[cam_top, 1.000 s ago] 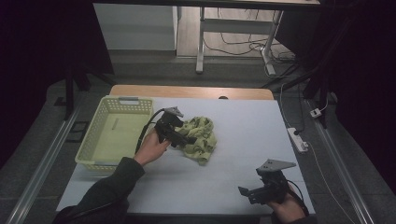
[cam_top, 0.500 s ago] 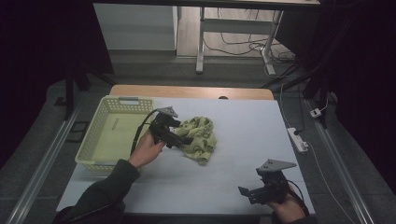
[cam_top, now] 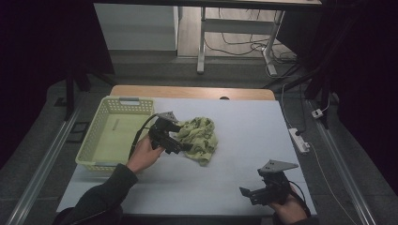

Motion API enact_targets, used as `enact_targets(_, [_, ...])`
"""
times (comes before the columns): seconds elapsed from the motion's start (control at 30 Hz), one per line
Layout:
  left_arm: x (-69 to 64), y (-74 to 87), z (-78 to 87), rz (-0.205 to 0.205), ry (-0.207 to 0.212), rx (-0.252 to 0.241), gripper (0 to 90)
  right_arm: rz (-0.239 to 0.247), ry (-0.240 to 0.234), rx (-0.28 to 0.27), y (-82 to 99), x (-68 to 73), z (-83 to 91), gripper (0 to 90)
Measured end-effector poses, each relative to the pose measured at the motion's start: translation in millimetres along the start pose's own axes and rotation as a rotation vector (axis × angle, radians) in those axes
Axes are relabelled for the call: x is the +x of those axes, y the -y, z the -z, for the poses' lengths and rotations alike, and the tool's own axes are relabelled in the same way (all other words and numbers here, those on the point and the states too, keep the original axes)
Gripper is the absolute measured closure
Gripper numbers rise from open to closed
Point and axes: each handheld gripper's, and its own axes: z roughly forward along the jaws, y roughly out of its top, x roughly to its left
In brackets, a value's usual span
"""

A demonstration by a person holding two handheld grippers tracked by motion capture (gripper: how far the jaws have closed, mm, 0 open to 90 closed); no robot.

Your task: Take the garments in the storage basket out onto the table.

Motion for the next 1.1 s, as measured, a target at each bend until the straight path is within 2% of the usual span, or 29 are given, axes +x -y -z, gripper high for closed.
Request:
enact_targets(0.27, [-4.5,7.2,3.0,0.005,0.005,0.013,0.0,0.002,-0.002,-0.004,0.2,-0.1,0.2,2.2])
enact_targets(0.57, [-9.4,13.5,11.9,0.022,0.009,0.006,0.0,0.005,0.0,-0.004,0.1,0.3,0.2,2.2])
enact_targets(1.1, [-11.8,27.8,36.8,0.065,0.014,-0.043,0.0,0.007,0.001,0.003,-0.3,1.2,0.2,2.2])
